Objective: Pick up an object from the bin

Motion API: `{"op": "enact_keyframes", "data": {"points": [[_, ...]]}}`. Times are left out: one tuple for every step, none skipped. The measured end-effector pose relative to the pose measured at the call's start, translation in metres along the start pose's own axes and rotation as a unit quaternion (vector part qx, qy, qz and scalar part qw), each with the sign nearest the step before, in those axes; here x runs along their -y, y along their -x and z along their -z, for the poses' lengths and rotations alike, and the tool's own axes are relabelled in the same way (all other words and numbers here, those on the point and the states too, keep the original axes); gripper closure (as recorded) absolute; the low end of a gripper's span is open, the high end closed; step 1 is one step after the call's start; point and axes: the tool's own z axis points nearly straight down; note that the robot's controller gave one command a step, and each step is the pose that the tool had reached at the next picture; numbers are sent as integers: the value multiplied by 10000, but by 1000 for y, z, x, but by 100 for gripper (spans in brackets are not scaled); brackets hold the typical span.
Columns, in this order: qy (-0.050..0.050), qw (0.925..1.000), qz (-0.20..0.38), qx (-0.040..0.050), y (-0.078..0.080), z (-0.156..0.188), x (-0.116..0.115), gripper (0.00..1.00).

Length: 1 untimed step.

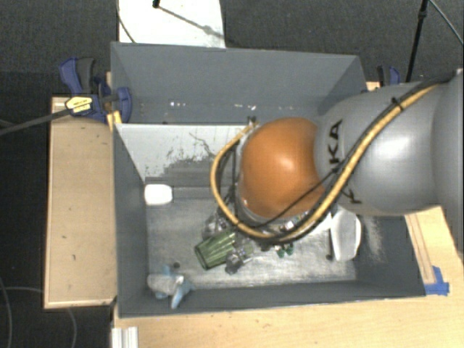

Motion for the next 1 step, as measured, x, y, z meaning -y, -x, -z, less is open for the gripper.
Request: {"op": "enact_keyframes", "data": {"points": [[0, 10000, -5, 5, 0, 13, 0, 100]]}}
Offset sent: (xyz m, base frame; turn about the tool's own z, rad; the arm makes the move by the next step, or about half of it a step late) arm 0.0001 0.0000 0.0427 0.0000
